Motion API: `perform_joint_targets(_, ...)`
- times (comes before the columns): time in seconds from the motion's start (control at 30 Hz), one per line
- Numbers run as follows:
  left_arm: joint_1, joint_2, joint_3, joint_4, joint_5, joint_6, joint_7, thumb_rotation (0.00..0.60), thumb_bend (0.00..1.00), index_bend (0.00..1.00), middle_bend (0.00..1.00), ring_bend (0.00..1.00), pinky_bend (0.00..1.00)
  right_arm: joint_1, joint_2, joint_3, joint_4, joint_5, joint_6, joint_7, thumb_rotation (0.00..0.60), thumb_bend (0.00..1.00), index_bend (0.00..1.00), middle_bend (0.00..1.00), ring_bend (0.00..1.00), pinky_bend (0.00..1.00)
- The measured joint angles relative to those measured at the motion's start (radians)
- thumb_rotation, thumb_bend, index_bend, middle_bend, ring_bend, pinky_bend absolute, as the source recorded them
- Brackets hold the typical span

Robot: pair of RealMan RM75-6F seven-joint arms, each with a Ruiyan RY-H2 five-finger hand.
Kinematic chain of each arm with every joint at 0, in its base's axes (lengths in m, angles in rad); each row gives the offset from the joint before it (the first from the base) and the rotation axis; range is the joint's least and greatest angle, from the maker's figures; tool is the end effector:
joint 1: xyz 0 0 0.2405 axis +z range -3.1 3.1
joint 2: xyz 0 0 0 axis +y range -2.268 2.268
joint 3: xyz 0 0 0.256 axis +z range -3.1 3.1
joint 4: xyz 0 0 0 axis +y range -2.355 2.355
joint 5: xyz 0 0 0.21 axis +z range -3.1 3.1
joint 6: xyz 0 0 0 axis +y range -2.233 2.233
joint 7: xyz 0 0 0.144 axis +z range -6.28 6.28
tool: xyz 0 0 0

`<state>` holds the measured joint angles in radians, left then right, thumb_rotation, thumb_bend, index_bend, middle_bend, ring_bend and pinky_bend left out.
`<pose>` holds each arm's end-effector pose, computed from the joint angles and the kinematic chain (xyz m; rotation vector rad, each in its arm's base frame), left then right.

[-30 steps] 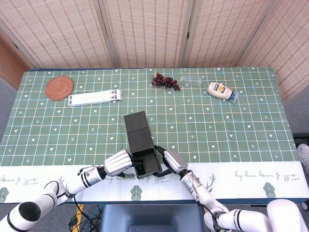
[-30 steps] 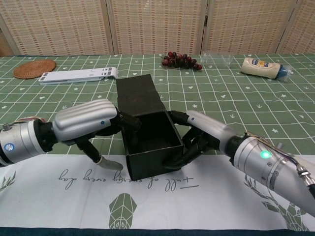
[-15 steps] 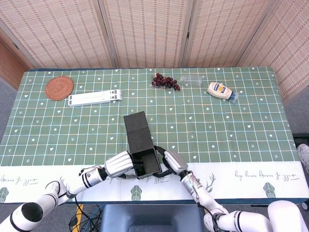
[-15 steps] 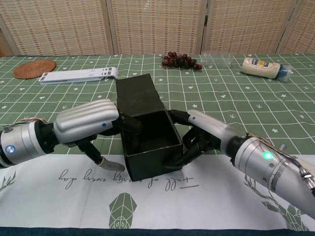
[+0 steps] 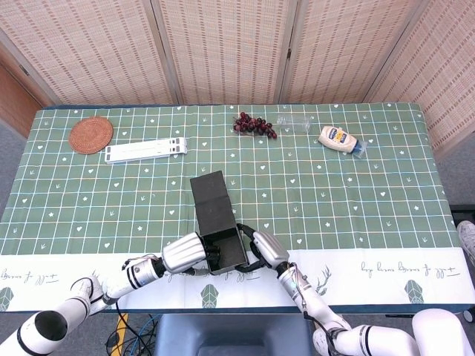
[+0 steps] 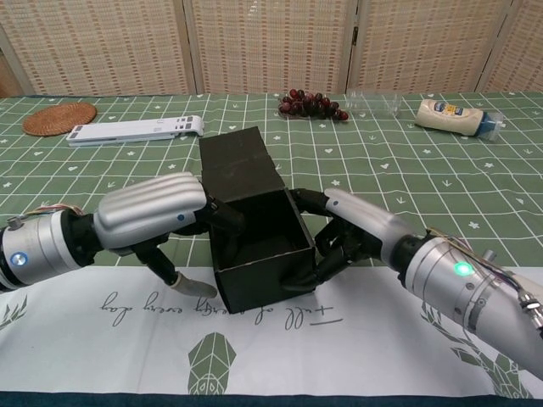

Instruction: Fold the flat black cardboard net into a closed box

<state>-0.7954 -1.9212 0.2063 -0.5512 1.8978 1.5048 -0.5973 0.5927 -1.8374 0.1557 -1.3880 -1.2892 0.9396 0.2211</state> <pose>-0.1598 0.3082 -0.0713 -2.3953 -0.5681 -1.5188 -0.1293 -0.2733 -0.1036 1.6849 -1.7022 1.2845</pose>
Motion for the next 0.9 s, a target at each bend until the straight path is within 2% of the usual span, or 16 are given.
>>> perform_joint_targets(0.37,0.003,-0.009,0.005,0.010,-0.001,0.004,-0.004,0.600,0.13,0.69,0.60,0.66,0.93,-0.003,-0.002,-0.002,0.002,-0.004,0.001,0.003,0.600,0.52,0.32,0.41,0.85,1.00)
perform_joint_targets(0.5,0.005,-0.006,0.004,0.009,-0.003,0.009,-0.005,0.600,0.13,0.59,0.54,0.66,0.93,-0.005,-0.001,-0.001,0.001,-0.003,0.002,0.004,0.600,0.52,0.32,0.41,0.85,1.00)
perform_joint_targets(0.63,0.006,0.004,0.002,0.001,-0.006,0.016,-0.003,0.600,0.13,0.48,0.45,0.64,0.93,-0.006,-0.001,0.009,0.005,0.004,0.007,0.006,0.600,0.52,0.32,0.41,0.85,1.00)
perform_joint_targets(0.9,0.012,0.036,-0.007,-0.036,-0.018,0.022,0.012,0.600,0.13,0.38,0.35,0.60,0.93,-0.006,-0.010,0.036,0.027,0.027,0.015,0.010,0.600,0.52,0.31,0.41,0.85,1.00)
